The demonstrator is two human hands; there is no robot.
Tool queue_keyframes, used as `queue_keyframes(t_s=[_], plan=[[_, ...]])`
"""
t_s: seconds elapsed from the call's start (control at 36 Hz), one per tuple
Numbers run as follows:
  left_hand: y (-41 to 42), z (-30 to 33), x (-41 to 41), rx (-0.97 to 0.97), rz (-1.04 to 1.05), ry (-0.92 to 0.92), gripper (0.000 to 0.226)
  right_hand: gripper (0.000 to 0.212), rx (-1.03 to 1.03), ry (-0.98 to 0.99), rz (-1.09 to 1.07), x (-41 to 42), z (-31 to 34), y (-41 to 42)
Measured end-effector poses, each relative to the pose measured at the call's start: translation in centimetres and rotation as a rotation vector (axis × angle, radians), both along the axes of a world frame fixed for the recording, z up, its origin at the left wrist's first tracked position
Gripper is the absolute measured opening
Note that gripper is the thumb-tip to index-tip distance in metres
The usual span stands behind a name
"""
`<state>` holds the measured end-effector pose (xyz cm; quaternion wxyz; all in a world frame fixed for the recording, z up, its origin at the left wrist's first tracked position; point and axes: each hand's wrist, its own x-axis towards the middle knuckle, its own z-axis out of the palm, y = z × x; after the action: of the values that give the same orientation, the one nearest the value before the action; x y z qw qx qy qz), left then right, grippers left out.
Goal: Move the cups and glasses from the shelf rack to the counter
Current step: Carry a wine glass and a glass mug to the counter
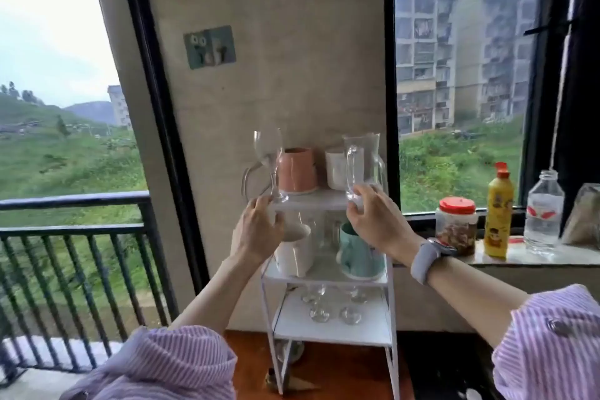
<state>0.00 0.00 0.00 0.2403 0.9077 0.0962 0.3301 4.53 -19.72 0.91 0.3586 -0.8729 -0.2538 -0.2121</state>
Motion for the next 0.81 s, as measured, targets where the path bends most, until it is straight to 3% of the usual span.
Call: queue_keyframes(t_s=[0.08, 0.19, 0.28, 0.36, 0.42, 0.56, 0.67, 0.81], plan=[[1.4, 0.8, 3.2, -0.098, -0.026, -0.076, 0.041, 0.037, 0.127, -0.045, -0.056, 2.5, 0.9, 1.7], [2.6, 1.6, 7.3, -0.179, -0.053, -0.164, 0.046, 0.019, 0.289, -0.127, -0.135, 5.3, 1.8, 3.3], [3.0, 1.7, 9.7, -0.261, -0.048, -0.210, 0.051, 0.032, 0.380, -0.057, -0.126, 6.7, 1.8, 3.8], [2.8, 1.3, 11.3, -0.405, -0.098, -0.236, 0.053, 0.022, 0.414, -0.006, -0.079, 8.1, 1.6, 4.4], [2.7, 1.2, 12.1, -0.454, -0.111, -0.243, 0.054, 0.028, 0.480, -0.001, -0.080, 8.7, 1.7, 4.7], [3.0, 1.3, 13.6, -0.525, -0.089, -0.258, 0.043, 0.044, 0.530, 0.012, -0.078, 9.7, 2.1, 4.8], [3.0, 1.2, 13.3, -0.517, -0.083, -0.331, 0.034, 0.039, 0.554, 0.024, -0.073, 9.8, 2.4, 5.0], [2.4, 0.8, 11.2, -0.457, -0.090, -0.459, 0.028, 0.028, 0.622, -0.149, -0.157, 9.1, 2.1, 4.9]])
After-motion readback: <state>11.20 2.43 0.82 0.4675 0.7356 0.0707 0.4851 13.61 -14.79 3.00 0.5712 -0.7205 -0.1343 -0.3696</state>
